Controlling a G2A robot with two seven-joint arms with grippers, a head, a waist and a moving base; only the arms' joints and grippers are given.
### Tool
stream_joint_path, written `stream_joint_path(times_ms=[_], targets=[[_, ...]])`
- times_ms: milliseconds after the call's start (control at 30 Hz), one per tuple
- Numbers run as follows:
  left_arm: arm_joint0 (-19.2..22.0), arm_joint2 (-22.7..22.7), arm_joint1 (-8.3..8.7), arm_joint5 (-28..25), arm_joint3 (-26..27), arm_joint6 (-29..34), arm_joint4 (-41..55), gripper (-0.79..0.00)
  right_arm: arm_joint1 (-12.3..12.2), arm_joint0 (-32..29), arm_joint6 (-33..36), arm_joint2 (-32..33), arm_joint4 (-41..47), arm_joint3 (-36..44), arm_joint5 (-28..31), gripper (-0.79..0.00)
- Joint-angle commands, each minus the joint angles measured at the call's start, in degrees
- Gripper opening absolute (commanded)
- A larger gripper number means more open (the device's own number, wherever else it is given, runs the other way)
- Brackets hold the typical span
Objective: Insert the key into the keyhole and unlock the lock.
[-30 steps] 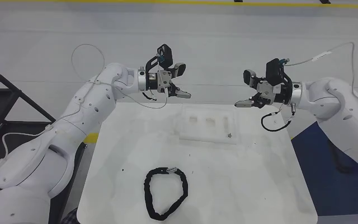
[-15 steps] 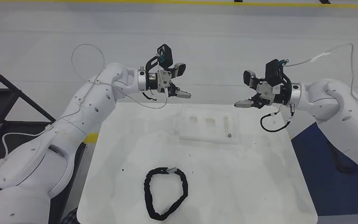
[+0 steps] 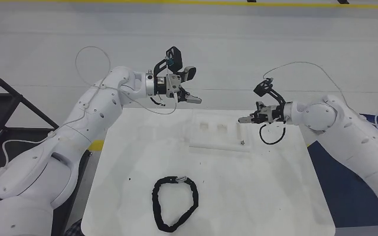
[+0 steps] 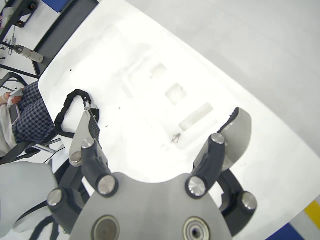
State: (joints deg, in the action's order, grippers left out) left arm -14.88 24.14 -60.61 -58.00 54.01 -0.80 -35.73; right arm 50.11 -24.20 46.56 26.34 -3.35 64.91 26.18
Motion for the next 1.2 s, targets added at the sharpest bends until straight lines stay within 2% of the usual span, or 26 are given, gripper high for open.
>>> stream_joint_path(times_ms=[0,233,500,567,1167], targets=[[0.00,0.00,0.00,0.00,0.00,0.00,0.00,0.000,1.22,0.21,3.42,-1.16,1.03,-1.53,-5.26,0.000],[0.00,0.00,0.00,0.00,0.00,0.00,0.00,0.000,7.03,0.72,9.63,-5.61,4.03,-7.61,-14.78,0.000],[0.00,0.00,0.00,0.00,0.00,0.00,0.00,0.000,12.84,1.54,9.52,-8.00,4.19,-14.97,-25.78,0.000],[0.00,0.00,0.00,0.00,0.00,0.00,0.00,0.000,13.89,1.45,9.01,-7.75,5.33,-16.05,-26.35,0.000],[0.00,0.00,0.00,0.00,0.00,0.00,0.00,0.000,14.18,1.41,8.91,-7.72,5.43,-16.41,-25.62,0.000]])
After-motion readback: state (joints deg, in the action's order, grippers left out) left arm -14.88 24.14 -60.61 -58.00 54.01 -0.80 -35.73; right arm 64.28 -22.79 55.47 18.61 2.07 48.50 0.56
